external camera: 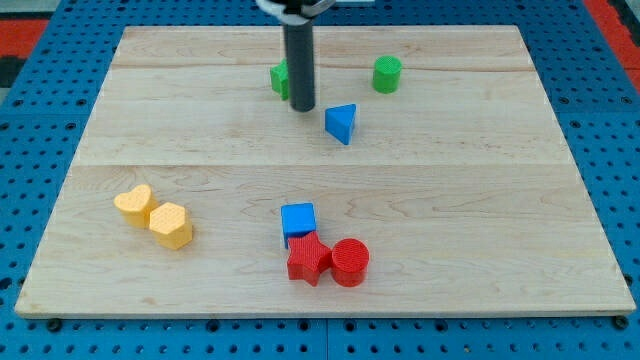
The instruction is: Push the blue triangle to the right of the blue cube
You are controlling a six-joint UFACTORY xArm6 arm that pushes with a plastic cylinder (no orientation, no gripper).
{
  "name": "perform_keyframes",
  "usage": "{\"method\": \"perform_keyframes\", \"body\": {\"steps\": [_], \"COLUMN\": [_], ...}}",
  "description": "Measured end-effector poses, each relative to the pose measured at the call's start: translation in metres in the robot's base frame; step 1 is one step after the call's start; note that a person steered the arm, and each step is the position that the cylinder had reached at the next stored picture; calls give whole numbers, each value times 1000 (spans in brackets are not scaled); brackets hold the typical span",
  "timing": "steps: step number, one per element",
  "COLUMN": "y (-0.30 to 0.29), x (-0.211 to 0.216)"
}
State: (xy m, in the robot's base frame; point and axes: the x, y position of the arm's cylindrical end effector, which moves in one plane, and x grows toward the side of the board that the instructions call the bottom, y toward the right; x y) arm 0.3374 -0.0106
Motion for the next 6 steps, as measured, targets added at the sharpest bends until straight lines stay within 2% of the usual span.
{"method": "perform_keyframes", "body": {"steps": [1,2,3,4,5,6], "y": [51,59,59,73,52,28], "x": [5,50,77,40,22,49]}}
